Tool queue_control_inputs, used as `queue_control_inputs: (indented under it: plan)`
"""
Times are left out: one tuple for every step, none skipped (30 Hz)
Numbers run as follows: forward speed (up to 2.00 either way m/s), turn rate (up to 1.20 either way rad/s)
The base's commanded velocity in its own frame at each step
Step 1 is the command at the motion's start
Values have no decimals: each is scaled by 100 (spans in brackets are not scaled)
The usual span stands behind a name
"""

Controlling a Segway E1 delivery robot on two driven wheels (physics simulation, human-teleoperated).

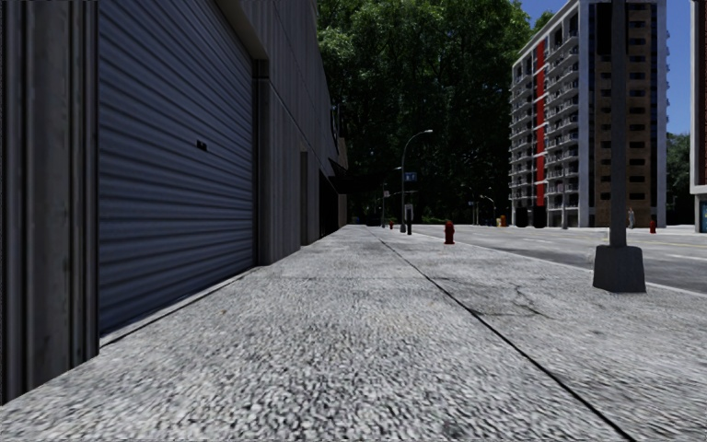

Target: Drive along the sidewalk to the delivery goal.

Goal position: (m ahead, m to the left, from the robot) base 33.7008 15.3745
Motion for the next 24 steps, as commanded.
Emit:
queue_control_inputs:
  plan:
    - [200,0]
    - [200,0]
    - [200,0]
    - [200,0]
    - [200,0]
    - [200,0]
    - [200,0]
    - [200,0]
    - [200,0]
    - [200,0]
    - [200,0]
    - [200,0]
    - [200,0]
    - [200,0]
    - [200,0]
    - [200,0]
    - [200,0]
    - [200,0]
    - [200,0]
    - [200,0]
    - [200,0]
    - [200,0]
    - [200,0]
    - [200,0]
